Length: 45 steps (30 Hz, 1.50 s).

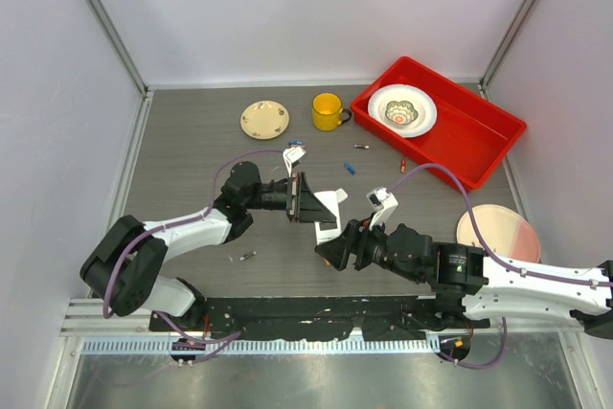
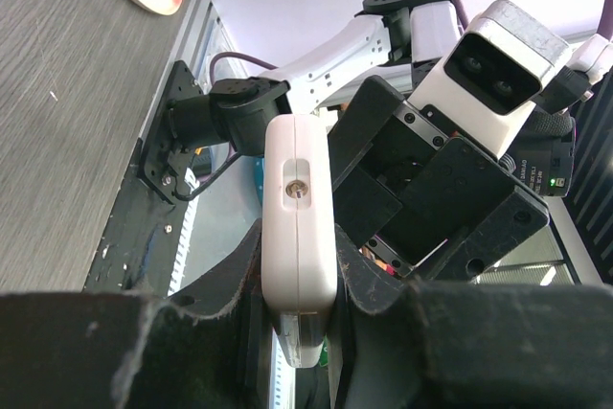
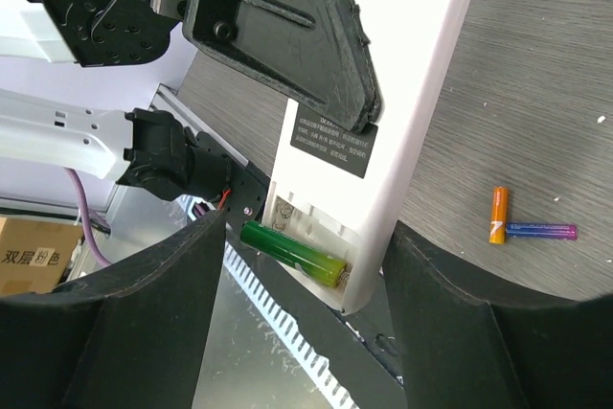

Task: Load the batteries into the remote control
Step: Load the battery into the remote control.

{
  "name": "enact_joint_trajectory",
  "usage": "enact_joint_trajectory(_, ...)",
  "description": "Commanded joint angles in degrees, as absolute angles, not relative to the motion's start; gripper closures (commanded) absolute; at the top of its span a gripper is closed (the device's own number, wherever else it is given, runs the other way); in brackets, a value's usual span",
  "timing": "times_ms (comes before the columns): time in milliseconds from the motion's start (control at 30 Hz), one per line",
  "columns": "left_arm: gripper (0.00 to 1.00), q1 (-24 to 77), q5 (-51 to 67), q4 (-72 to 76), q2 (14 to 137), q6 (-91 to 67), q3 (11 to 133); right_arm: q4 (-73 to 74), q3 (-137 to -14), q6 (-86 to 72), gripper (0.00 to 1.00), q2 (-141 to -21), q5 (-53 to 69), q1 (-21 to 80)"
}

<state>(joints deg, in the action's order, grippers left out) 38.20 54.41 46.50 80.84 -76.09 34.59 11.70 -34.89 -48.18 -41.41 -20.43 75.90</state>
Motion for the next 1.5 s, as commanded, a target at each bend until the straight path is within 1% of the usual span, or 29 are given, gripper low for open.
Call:
enact_joint_trajectory(0, 1.0, 38.14, 54.23, 49.22, 79.01, -75.76, 35.77, 10.11, -36.39, -48.52, 0.3, -41.31, -21.36, 75.94)
enact_joint_trajectory(400, 1.0, 38.14, 54.14, 49.13, 78.93, -75.76, 35.77, 10.37, -35.95, -48.96, 0.34, -41.05, -22.06, 75.85)
enact_joint_trajectory(833, 1.0, 37.97, 54.14, 48.78, 78.57, -75.76, 35.86, 11.07, -35.42, -49.48, 0.43, -40.61, -22.59, 75.94)
enact_joint_trajectory(1000, 1.0, 37.88, 54.14, 48.69, 78.4, -75.67, 35.95, 11.34, -35.25, -49.66, 0.43, -40.43, -22.59, 75.94)
enact_joint_trajectory(1233, 1.0, 37.71, 53.97, 48.69, 78.31, -75.67, 35.95, 11.51, -34.89, -49.4, 0.48, -40.25, -21.62, 75.94)
enact_joint_trajectory(1467, 1.0, 37.53, 54.23, 48.52, 78.13, -75.67, 36.12, 11.95, -35.07, -48.34, 0.49, -41.04, -19.43, 75.94)
